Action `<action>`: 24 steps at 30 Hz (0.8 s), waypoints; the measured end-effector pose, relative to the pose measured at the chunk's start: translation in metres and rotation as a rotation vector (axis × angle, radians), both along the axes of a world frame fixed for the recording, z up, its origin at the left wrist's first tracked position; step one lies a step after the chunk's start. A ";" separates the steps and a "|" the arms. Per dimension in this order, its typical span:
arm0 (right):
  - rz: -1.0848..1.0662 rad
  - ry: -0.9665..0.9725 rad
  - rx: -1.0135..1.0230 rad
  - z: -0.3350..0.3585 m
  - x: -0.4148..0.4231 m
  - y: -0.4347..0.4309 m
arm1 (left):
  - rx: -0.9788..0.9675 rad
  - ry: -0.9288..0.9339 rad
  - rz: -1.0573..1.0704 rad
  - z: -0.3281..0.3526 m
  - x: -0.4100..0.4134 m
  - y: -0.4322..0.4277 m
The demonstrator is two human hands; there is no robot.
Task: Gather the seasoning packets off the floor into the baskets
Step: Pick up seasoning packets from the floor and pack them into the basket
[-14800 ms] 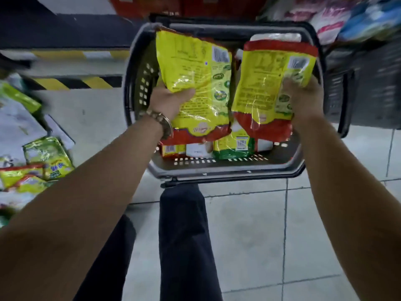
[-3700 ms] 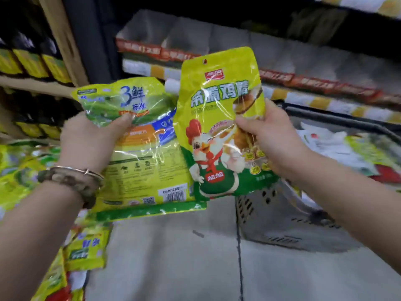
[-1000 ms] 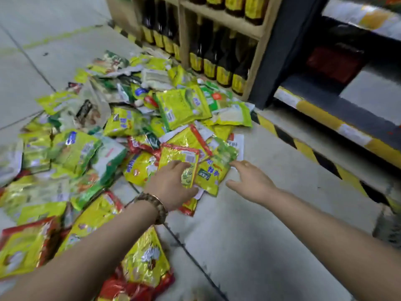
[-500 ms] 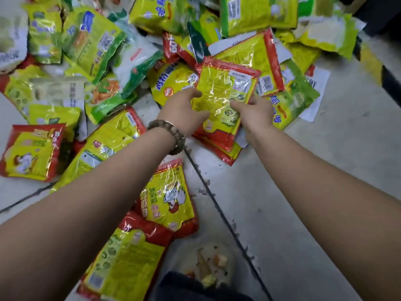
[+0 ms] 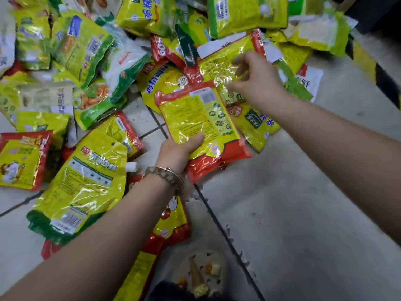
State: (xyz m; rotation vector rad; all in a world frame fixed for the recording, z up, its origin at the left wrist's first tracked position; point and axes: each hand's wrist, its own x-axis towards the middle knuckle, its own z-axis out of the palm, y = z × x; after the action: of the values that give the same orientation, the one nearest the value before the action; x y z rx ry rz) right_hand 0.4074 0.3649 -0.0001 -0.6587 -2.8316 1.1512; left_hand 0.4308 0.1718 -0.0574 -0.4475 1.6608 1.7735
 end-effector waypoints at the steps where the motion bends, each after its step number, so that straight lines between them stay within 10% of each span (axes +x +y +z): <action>1: 0.083 -0.015 0.154 0.007 -0.014 0.007 | -0.029 -0.047 0.046 -0.003 0.004 -0.002; 6: 0.466 -0.324 0.650 0.006 -0.059 0.021 | -0.124 -0.120 0.092 -0.011 0.020 -0.009; 11: 0.380 -0.328 0.758 0.000 -0.062 0.024 | -0.099 -0.104 0.143 -0.008 0.020 -0.012; 17: 0.200 -0.198 0.397 0.010 -0.019 0.034 | -0.136 -0.016 0.229 -0.011 0.019 -0.020; 24: -0.245 0.044 -0.549 0.011 0.049 -0.003 | -0.080 -0.009 0.175 -0.006 0.018 -0.010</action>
State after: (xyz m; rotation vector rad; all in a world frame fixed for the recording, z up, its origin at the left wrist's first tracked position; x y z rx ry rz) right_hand 0.4568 0.3618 0.0109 -0.9475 -2.3036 1.8681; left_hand 0.4492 0.1614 -0.0635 -0.6535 1.7365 1.8297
